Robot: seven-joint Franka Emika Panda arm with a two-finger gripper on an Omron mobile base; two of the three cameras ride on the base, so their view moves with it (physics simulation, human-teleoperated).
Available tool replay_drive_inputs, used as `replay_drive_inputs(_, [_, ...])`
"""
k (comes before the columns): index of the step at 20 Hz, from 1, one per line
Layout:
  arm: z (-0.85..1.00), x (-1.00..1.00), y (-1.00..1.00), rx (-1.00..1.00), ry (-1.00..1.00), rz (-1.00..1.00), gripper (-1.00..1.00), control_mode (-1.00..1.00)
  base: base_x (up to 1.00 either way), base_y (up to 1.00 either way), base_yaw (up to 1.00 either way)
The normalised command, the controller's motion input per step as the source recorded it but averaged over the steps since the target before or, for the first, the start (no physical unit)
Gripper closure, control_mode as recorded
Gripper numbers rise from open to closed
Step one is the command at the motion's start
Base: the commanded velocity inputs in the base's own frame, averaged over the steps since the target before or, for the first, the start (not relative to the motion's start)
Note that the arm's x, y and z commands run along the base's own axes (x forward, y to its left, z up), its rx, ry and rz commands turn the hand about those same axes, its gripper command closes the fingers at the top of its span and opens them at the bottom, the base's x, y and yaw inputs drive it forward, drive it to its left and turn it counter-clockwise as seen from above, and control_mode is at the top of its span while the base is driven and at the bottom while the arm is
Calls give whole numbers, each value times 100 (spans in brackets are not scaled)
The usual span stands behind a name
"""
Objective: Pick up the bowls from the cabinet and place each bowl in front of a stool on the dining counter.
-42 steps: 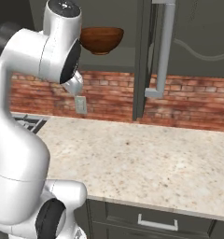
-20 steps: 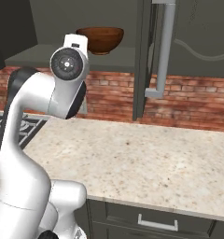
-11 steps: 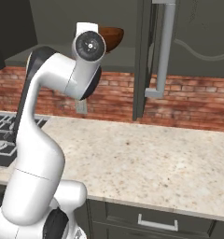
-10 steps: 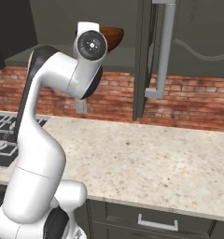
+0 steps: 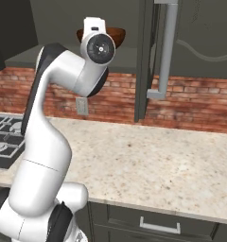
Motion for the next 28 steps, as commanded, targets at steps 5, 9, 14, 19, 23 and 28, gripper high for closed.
replay_drive_inputs(5, [0, 39, -2, 0, 0, 0, -100, -100, 0, 0, 0])
replay_drive_inputs(9, [0, 51, -5, 0, 1, 0, -100, -100, 0, 0, 0])
replay_drive_inputs(14, [0, 53, -11, 0, 0, 0, -100, -100, 0, 0, 0])
replay_drive_inputs(19, [0, 53, -22, 0, 0, 0, -100, -100, 0, 0, 0])
replay_drive_inputs(23, [2, 42, -20, 0, 0, 0, -100, -100, 0, 0, 0])
replay_drive_inputs(28, [15, 19, -1, 0, 0, 0, -100, -100, 0, 0, 0])
